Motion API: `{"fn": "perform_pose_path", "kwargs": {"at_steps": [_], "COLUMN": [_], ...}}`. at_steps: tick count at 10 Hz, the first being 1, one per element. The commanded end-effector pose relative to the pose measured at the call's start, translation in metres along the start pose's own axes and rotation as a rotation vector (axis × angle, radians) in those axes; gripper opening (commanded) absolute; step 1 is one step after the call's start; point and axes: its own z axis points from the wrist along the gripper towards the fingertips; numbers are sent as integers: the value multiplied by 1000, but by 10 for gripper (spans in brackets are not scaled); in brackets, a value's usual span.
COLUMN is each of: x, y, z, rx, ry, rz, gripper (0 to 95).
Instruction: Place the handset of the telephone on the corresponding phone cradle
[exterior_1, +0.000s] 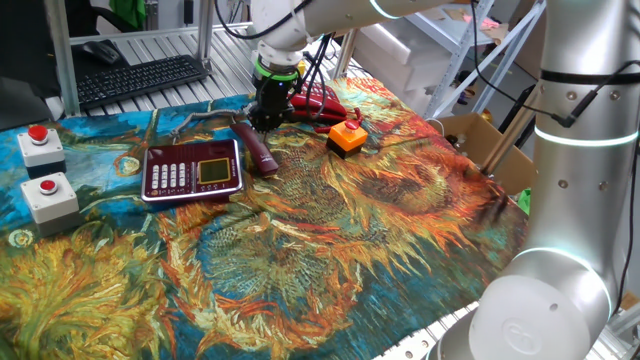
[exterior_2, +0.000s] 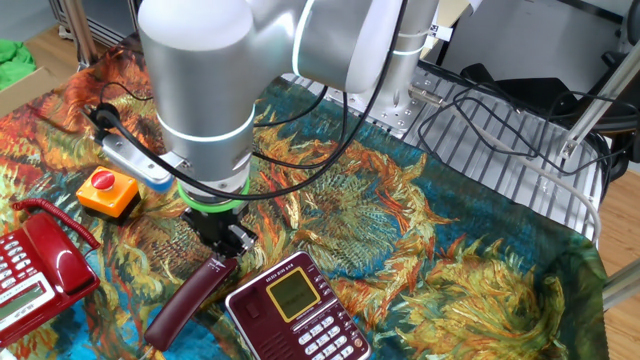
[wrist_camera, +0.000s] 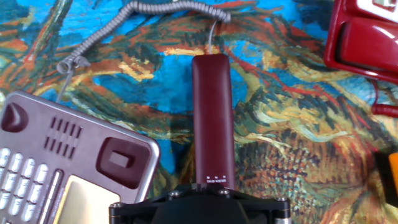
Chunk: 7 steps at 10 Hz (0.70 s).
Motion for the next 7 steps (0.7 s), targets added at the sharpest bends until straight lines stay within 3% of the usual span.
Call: {"fn": "perform_pose_path", "kwargs": {"at_steps": [1,3,7], "x": [-1,-1,-5], "y": [0,0,3], "z": [0,0,6], "rx": [-1,-6,3], "ry": [-6,-7,-41], "rz": [-10,-22,-15], "gripper": [380,380,380]}}
